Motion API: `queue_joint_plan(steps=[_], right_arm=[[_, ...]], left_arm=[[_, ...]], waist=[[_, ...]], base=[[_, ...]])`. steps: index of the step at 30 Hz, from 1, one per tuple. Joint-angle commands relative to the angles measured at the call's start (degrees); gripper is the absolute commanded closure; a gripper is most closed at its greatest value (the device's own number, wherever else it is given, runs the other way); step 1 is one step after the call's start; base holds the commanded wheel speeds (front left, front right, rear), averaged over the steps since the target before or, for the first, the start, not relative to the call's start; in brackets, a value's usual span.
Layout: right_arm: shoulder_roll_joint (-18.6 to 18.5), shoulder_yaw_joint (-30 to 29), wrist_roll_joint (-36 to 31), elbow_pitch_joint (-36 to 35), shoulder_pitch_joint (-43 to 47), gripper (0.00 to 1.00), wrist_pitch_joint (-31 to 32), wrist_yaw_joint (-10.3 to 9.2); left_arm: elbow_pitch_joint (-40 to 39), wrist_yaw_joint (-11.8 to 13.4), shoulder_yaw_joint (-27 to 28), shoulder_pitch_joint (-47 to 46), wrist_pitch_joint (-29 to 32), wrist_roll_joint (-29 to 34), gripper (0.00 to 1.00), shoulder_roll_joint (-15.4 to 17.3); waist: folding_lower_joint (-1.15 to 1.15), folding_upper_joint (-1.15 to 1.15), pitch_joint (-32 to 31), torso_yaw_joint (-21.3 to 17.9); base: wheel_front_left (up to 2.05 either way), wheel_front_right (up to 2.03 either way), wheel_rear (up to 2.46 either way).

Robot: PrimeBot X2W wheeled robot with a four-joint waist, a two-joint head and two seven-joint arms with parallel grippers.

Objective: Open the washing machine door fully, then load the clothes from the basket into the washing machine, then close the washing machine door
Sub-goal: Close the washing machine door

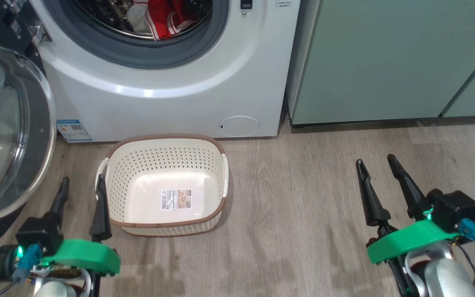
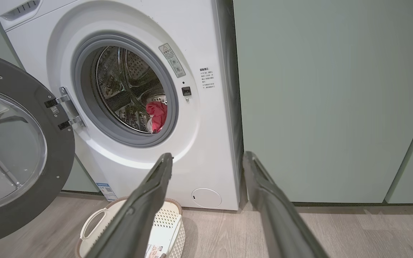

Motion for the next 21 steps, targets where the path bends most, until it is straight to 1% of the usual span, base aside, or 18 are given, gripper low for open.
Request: queue_joint_plan(steps=[1,6,9,15,21], right_arm=[[-0.19,1.1,0.34,-1.71,-1.21,0.0,-0.82,0.0],[-0.19,0.84,0.28,-1.65,-1.2,0.0,-0.9,0.0],[-0.19,0.29,0.18,-1.81,-0.9,0.0,-0.83,0.0],[-0.19,0.14,0.02,-2.94,-0.32,0.0,-0.29,0.0],[-0.19,0.51,-0.19,-4.21,0.08,0.0,0.46,0.0]], left_arm=[[-1.67,0.28,1.97,-1.9,-0.46,0.09,0.0,1.21],[-1.63,0.39,1.73,-2.05,-0.46,0.08,0.0,1.23],[-1.28,0.1,1.04,-2.68,-0.43,0.13,0.0,1.01],[0.07,-0.35,0.13,-5.29,-0.42,0.13,0.0,-0.01],[0.54,0.09,0.61,-5.1,-0.49,0.06,0.0,-0.88]], waist=[[0.0,0.0,0.04,0.04],[0.0,0.0,0.05,0.5],[0.0,0.0,0.04,1.83],[0.0,0.0,-0.36,7.49],[0.0,0.0,-1.25,13.92]], base=[[0.0,0.0,0.0],[0.0,0.0,0.0],[0.0,0.0,0.0],[0.0,0.0,0.0],[0.0,0.0,0.0]])
